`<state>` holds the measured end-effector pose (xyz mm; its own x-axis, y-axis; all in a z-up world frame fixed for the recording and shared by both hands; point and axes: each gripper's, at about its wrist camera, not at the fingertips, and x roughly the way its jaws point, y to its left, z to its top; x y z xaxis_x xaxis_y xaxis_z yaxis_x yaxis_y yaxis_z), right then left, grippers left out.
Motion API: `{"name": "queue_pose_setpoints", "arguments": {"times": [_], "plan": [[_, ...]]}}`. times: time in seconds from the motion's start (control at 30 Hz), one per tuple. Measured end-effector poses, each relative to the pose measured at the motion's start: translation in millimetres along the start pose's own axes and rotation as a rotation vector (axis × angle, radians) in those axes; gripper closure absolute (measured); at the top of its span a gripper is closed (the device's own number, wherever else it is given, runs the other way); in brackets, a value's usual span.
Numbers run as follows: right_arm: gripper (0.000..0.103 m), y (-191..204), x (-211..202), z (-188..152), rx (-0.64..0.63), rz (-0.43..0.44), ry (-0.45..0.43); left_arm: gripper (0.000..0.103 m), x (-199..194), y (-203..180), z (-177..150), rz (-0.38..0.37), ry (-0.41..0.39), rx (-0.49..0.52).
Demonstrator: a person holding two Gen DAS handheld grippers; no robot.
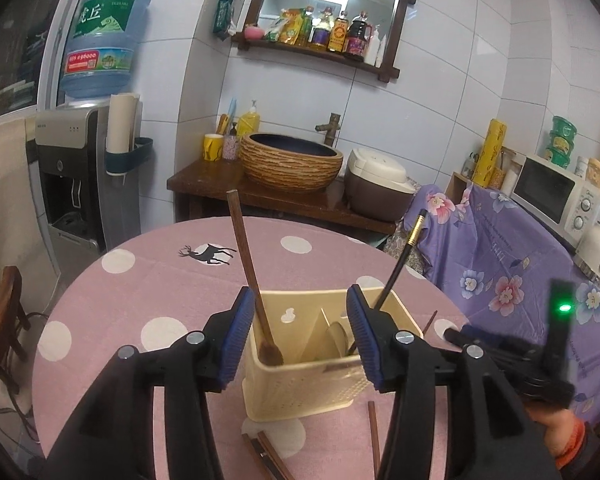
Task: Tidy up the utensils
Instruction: 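Lower the chopstick into the holder and open the right gripper, then move the right tool down and grasp another brown chopstick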
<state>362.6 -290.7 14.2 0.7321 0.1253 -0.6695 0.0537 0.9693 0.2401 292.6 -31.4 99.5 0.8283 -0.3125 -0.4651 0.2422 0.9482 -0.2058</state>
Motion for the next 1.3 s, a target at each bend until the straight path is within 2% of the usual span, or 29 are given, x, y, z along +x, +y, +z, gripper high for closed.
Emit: {"name": "queue_pose_setpoints", "arguments": {"times": [0.07,0.13,0.23,0.3,0.37,0.43,0.53,0.6,0.67,0.73,0.77,0.83,0.9,0.93,1.1,1.17,1.3], "plan": [[0.060,-17,15,-12,0.064,-0.007,0.049,0.053,-7,-2,-7,-0.003,-0.020,-0.002],[0.061,-20,25,-22,0.050,0.010,0.069,0.050,-15,-5,-15,-0.003,-0.042,0.004],[0.061,-3,32,-31,-0.105,0.043,0.090,0.047,-23,-8,-30,0.001,-0.053,0.025],[0.061,9,33,-34,-0.214,0.078,0.105,0.046,-26,-9,-44,-0.010,-0.031,0.043],[0.061,18,33,-34,-0.306,0.066,0.096,0.046,-27,-9,-56,-0.007,-0.002,0.064],[0.061,17,35,-36,-0.350,0.055,0.105,0.046,-29,-6,-68,0.002,0.013,0.071],[0.061,23,36,-41,-0.430,0.093,0.102,0.046,-28,-2,-83,0.009,0.041,0.068],[0.061,27,36,-39,-0.477,0.055,0.093,0.046,-27,0,-90,0.003,0.056,0.061],[0.061,16,43,-30,-0.405,-0.018,0.116,0.046,-28,3,-97,-0.002,0.068,0.049],[0.061,-11,54,-14,-0.237,-0.111,0.149,0.046,-31,5,-103,-0.006,0.075,0.032],[0.061,-30,60,-6,-0.106,-0.138,0.172,0.046,-33,7,-105,-0.010,0.077,0.023],[0.061,-62,69,4,0.112,-0.119,0.203,0.046,-37,10,-109,-0.009,0.078,0.009],[0.061,-82,78,12,0.239,-0.123,0.217,0.046,-41,12,-112,-0.006,0.072,0.004],[0.065,-86,84,16,0.266,-0.130,0.224,0.046,-43,12,-113,-0.001,0.067,0.007],[0.066,-82,106,38,0.299,-0.230,0.238,0.045,-51,13,-116,0.022,0.042,0.029],[0.073,-84,121,39,0.333,-0.247,0.266,0.045,-54,13,-118,0.029,0.032,0.041],[0.080,-82,135,48,0.317,-0.328,0.252,0.040,-61,14,-122,0.059,0.000,0.070]]}}
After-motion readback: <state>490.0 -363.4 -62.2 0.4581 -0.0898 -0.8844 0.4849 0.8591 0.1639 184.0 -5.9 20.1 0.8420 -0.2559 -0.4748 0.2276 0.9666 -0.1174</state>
